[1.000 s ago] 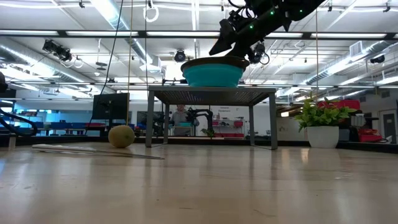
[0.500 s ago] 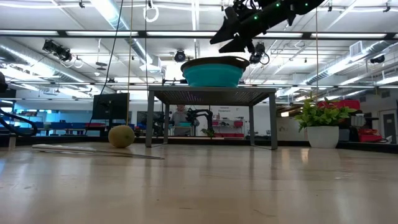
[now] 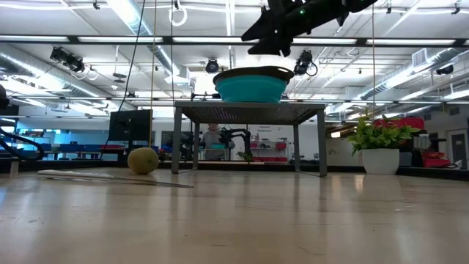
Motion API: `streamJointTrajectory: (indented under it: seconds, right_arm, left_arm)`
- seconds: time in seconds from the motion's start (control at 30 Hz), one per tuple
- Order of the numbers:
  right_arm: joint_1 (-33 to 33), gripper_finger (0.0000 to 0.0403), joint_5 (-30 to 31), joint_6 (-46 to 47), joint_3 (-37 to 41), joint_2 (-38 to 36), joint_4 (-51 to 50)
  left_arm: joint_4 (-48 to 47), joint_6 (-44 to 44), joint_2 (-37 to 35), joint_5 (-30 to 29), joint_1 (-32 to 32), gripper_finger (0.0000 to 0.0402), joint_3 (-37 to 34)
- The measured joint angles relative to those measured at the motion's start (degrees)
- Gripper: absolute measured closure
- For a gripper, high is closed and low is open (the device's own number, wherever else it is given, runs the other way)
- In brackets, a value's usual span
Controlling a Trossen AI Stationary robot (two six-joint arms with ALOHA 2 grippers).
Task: Pick & Place Fruit
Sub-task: Put the plum into the blue bin
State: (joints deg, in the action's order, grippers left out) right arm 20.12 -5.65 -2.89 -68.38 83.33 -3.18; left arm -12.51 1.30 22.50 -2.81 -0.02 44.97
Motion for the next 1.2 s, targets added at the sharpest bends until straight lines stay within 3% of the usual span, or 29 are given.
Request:
streamJointTrajectory:
  seconds: [1.2]
  right_arm:
    - [-20.7, 0.0077, 3.0, -0.2, 0.0, -0.1, -8.0]
  left_arm:
    - [0.0, 0.0, 0.0, 0.0, 0.0, 0.0334, 0.0]
